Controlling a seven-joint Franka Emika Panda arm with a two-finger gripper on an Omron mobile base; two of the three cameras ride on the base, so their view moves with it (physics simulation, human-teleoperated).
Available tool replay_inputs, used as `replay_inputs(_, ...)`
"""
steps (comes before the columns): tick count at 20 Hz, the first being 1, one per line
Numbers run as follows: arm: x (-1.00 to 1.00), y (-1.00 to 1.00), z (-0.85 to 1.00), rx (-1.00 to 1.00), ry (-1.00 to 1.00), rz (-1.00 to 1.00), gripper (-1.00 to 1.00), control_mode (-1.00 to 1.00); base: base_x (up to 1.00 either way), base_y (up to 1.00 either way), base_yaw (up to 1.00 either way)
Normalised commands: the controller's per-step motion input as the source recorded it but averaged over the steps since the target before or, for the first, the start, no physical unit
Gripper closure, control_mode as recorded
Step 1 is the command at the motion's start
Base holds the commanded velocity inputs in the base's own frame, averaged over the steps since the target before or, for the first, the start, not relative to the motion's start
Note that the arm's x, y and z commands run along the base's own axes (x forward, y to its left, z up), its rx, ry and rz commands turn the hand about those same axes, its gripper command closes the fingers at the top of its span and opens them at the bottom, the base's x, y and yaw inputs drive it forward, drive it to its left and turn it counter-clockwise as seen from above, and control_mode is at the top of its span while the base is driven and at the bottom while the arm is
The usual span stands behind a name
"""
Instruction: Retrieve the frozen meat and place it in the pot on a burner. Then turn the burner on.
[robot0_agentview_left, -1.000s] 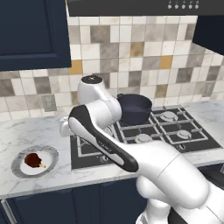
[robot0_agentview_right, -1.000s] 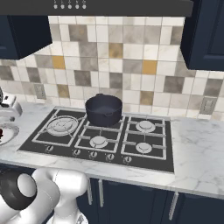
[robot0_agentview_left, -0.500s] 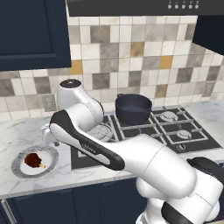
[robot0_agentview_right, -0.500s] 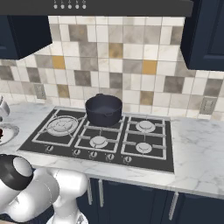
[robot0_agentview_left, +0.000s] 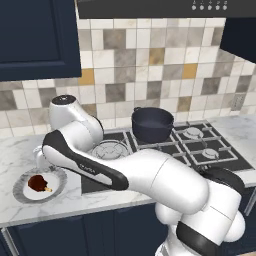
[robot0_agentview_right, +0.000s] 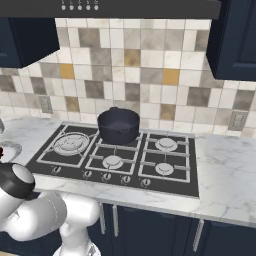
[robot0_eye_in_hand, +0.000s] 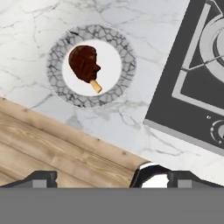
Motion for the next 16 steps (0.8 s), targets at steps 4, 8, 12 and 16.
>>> replay_inputs(4,0.25,0.00,-0.27,0.00,0.03,0.00,-1.00,-1.00,0.00,0.00,0.00)
replay_inputs(8,0.22,0.01,-0.21,0.00,0.00,-0.01,-1.00,-1.00,0.00,0.00,0.00)
replay_inputs(12,0.06,0.25,-0.15,0.00,0.00,-0.01,-1.00,-1.00,0.00,0.00,0.00)
replay_inputs(16,0.03,0.43,-0.35,0.00,0.04,0.00,-1.00,-1.00,0.00,0.00,0.00)
